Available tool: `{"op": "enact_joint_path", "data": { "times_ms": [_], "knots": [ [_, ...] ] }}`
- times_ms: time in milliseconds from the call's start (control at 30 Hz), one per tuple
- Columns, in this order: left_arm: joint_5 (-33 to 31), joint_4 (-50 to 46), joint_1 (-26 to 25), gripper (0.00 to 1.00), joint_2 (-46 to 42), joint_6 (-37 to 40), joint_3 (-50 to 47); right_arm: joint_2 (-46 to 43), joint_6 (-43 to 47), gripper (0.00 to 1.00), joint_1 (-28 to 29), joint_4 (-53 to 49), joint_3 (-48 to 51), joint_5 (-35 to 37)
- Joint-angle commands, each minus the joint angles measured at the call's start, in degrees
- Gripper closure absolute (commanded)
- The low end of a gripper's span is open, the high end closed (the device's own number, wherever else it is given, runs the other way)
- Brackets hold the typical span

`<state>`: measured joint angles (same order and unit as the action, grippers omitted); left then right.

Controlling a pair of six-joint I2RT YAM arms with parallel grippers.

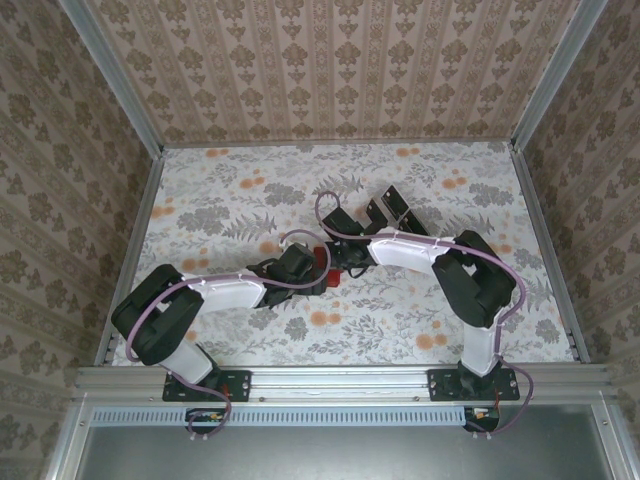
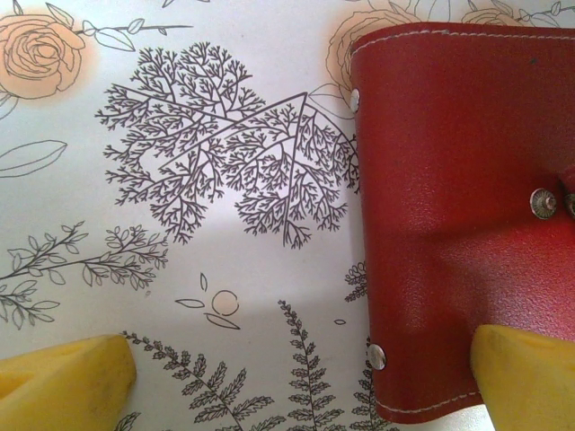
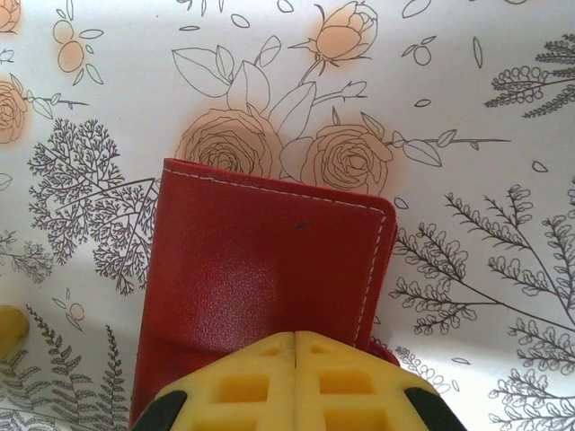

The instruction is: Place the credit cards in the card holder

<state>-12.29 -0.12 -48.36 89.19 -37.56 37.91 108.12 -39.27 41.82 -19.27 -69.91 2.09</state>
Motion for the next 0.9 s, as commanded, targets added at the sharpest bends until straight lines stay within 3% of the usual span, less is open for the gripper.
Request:
{"op": "enact_joint_path", "data": {
  "times_ms": [0, 867],
  "knots": [
    [2.02, 0.63, 0.4, 0.02, 3.76, -0.67, -1.43, 2.01, -1.08, 1.0, 0.44, 0.63, -0.58, -0.77],
    [2.1, 0.82, 0.51, 0.02, 3.81, -0.67, -1.44, 5.34, -3.97, 1.0, 4.02, 2.38, 3.39, -0.96]
  ]
}}
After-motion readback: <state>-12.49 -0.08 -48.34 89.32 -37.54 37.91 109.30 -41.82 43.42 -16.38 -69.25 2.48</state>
